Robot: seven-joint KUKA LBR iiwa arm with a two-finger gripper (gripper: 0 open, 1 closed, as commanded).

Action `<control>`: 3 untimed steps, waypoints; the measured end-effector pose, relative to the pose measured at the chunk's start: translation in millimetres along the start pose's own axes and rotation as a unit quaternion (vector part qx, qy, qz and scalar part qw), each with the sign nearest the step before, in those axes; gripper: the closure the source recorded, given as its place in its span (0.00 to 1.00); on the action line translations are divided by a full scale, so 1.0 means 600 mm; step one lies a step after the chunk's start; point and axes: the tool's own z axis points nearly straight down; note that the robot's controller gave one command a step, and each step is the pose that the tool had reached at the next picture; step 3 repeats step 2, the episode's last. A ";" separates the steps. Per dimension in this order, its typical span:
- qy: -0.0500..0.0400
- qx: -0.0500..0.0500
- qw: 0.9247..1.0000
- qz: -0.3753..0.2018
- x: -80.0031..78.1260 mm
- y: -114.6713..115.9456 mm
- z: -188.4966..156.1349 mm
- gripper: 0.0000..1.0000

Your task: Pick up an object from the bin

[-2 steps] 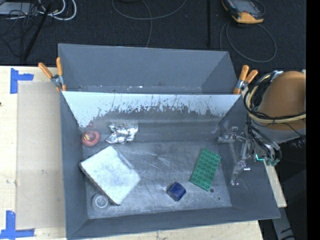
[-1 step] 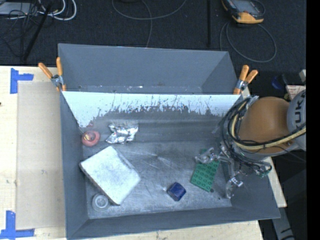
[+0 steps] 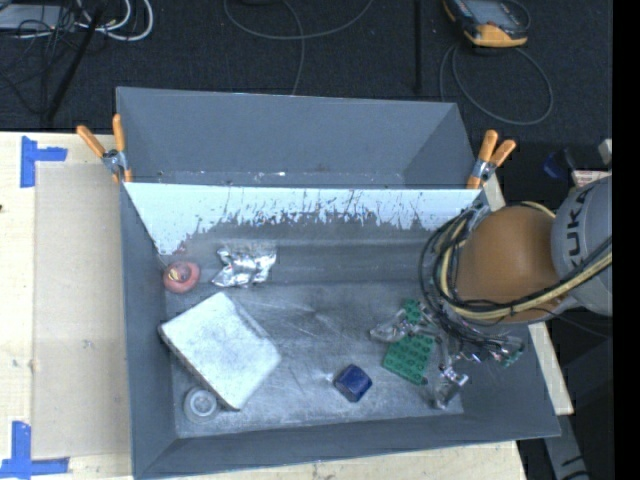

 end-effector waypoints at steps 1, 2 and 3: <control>-0.005 0.002 1.000 -0.002 -0.006 0.000 -0.005 1.00; 0.001 -0.002 0.991 -0.132 -0.014 0.000 -0.221 1.00; 0.001 -0.002 0.991 -0.132 -0.014 0.000 -0.221 1.00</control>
Offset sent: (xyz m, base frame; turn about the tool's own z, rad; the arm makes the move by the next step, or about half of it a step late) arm 0.0000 0.0000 0.0000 0.0000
